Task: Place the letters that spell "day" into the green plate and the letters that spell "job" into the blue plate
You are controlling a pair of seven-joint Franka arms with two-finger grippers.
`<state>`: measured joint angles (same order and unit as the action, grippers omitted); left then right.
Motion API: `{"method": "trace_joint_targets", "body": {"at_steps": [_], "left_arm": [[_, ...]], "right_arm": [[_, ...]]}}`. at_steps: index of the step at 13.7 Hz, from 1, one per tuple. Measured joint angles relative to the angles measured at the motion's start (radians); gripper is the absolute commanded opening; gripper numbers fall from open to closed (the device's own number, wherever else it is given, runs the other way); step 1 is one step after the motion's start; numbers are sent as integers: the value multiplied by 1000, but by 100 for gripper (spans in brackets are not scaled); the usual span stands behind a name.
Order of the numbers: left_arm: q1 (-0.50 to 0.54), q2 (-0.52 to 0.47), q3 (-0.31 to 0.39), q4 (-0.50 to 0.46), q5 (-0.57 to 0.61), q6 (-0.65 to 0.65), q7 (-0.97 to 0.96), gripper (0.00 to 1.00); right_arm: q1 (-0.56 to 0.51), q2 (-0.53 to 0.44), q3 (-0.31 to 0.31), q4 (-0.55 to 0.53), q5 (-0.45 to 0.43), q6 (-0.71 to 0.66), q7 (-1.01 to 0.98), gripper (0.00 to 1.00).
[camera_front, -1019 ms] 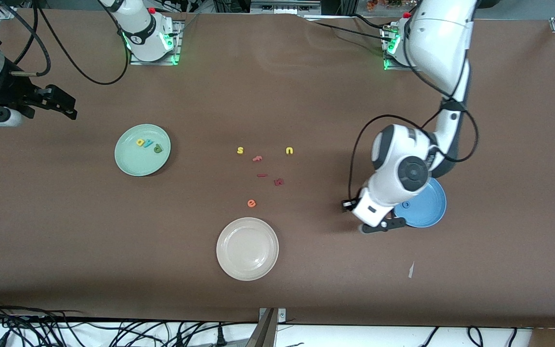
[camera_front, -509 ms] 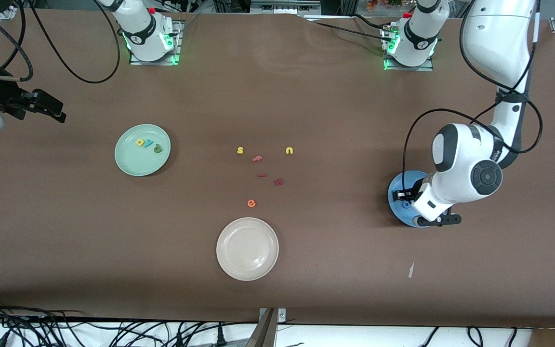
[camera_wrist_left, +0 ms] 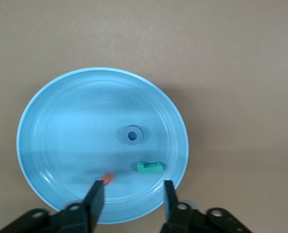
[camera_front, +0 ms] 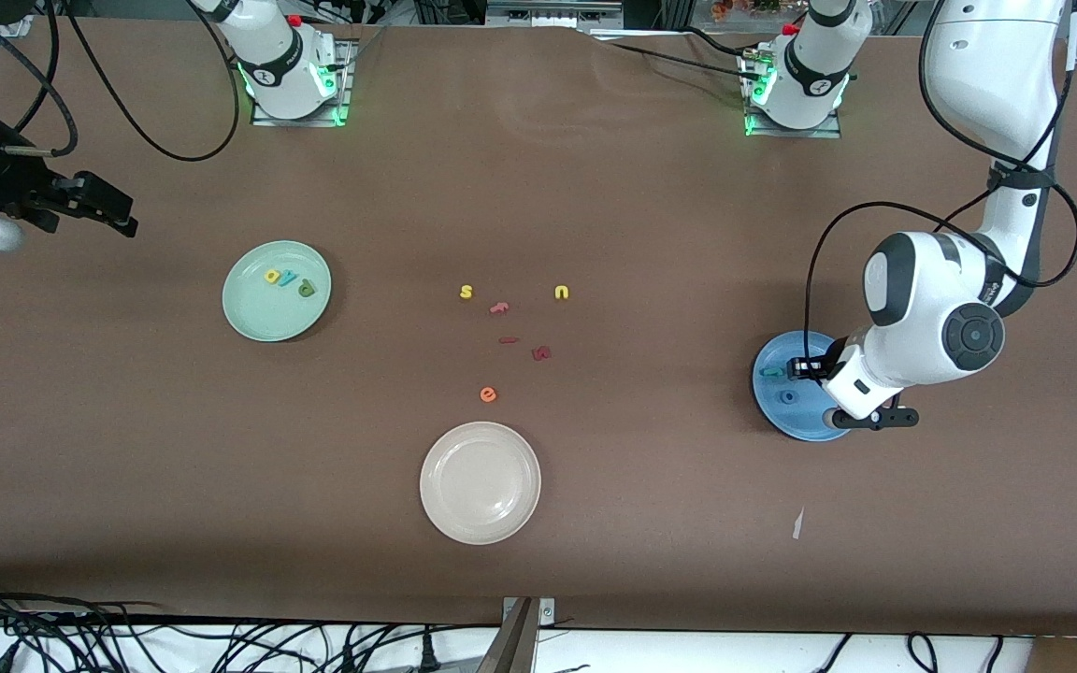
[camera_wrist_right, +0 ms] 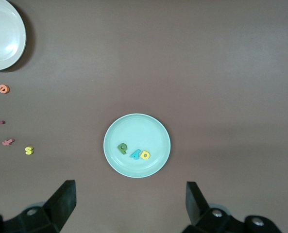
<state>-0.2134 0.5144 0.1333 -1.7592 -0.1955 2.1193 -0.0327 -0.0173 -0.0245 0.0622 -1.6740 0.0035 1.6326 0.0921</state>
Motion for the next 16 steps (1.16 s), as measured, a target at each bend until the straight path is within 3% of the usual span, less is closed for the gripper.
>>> {"method": "trace_joint_targets", "body": {"at_steps": [4, 8, 10, 13, 16], "left_arm": [[9, -41, -1, -7, 0, 0, 1, 100], [12, -262, -2, -72, 9, -117, 1, 100], [13, -385, -7, -88, 71, -201, 0, 100], [37, -520, -73, -108, 159, -302, -1, 100], [72, -588, -162, -108, 245, -335, -3, 100]], "right_arm": [[-1, 0, 4, 0, 0, -5, 0, 100], [-1, -1, 14, 0, 0, -7, 1, 100], [-1, -1, 15, 0, 0, -7, 1, 100], [-4, -1, 15, 0, 0, -8, 1, 100], [-5, -1, 15, 0, 0, -6, 1, 100]]}}
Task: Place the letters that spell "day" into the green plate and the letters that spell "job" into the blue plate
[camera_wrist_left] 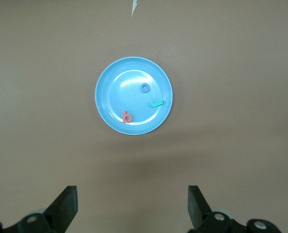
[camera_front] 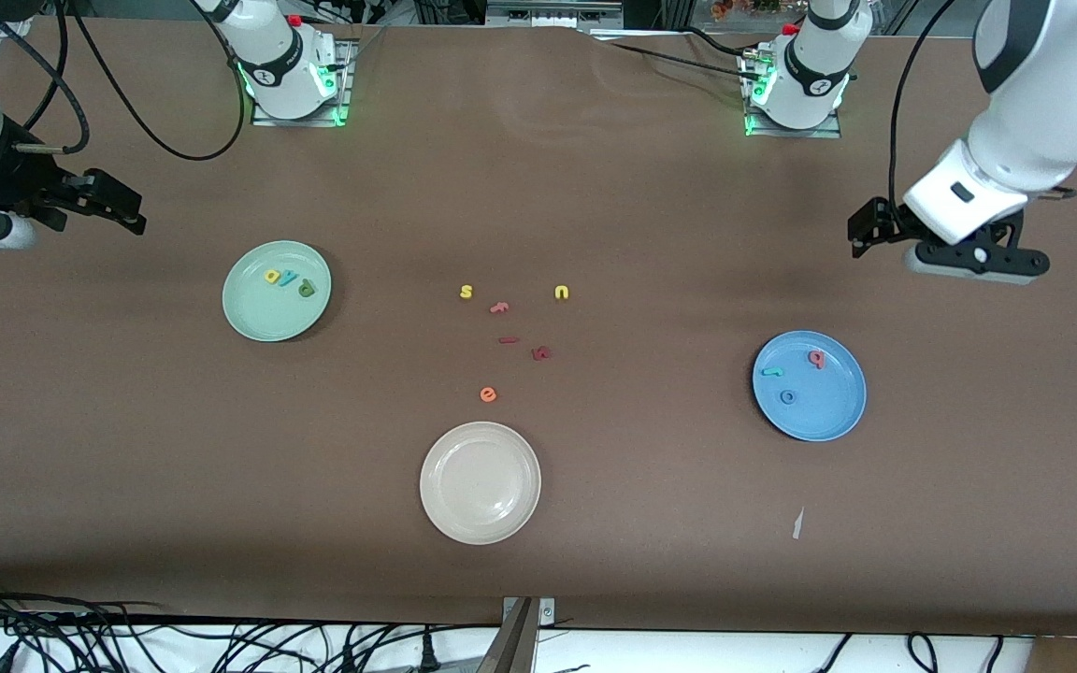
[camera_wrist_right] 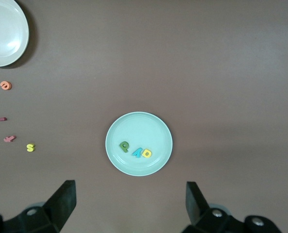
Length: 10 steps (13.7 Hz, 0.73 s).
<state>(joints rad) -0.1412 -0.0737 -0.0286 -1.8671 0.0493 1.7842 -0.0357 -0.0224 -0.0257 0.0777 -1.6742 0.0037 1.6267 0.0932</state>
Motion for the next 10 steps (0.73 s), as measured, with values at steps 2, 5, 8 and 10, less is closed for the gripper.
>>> {"method": "trace_joint_targets", "body": {"at_steps": [2, 5, 8, 10], "left_arm": [[21, -25, -8, 19, 0, 0, 0, 100], [54, -29, 16, 50, -8, -44, 1, 100], [63, -19, 57, 88, -34, -105, 1, 100], [63, 2, 64, 124, -37, -129, 0, 100]], "right_arm": [[-1, 0, 0, 0, 0, 2, 0, 100], [-2, 0, 0, 0, 0, 3, 0, 100], [-2, 0, 1, 0, 0, 2, 0, 100], [-2, 0, 1, 0, 0, 0, 0, 100]]}}
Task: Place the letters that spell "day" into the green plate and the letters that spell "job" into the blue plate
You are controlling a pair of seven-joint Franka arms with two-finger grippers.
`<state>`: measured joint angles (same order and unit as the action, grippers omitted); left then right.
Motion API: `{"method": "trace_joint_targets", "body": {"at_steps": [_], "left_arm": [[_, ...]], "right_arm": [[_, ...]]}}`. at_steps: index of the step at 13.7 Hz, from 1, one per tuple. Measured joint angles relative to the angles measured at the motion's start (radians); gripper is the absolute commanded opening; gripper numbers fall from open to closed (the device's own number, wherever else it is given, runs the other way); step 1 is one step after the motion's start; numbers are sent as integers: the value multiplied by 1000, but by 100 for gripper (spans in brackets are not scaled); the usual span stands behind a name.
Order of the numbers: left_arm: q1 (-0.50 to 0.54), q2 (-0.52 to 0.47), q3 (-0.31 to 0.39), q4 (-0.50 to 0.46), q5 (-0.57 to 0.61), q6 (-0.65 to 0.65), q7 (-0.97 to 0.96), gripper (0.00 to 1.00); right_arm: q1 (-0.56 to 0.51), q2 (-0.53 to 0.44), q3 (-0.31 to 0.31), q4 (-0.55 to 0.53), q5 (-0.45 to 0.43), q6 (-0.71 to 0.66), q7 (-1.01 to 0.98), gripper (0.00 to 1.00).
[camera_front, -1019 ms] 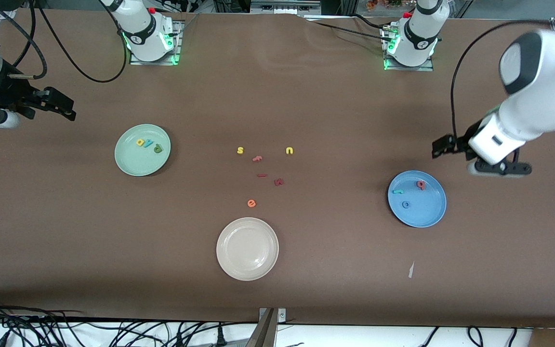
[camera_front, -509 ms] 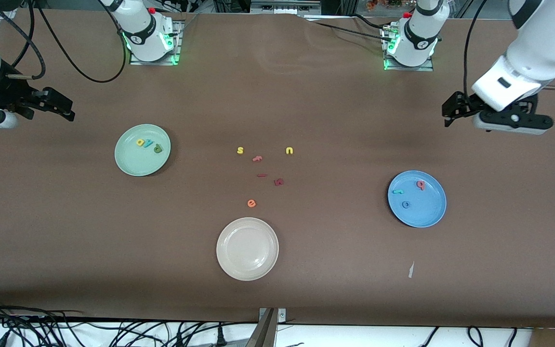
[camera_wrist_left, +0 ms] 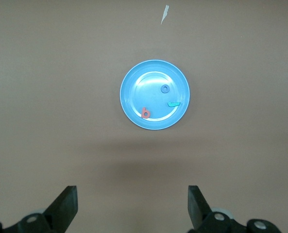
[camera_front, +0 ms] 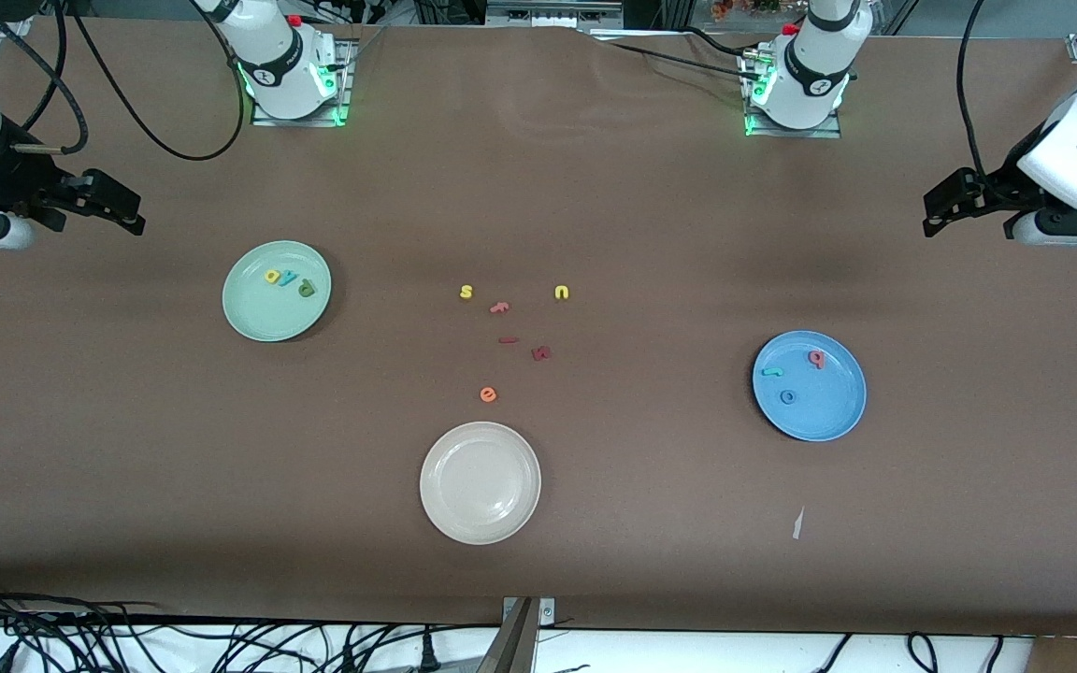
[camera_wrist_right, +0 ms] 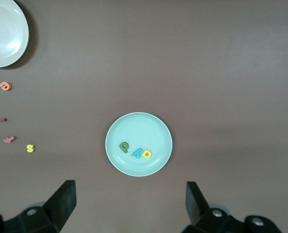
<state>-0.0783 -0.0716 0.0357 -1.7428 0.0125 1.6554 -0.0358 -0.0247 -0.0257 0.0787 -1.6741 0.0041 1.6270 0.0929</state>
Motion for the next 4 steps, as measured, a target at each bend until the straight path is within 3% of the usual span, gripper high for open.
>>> {"method": "trace_joint_targets", "body": {"at_steps": [4], "left_arm": [[-1, 30, -1, 29, 0, -20, -41, 100]], "right_arm": [[0, 0, 1, 0, 0, 0, 0, 100]]}}
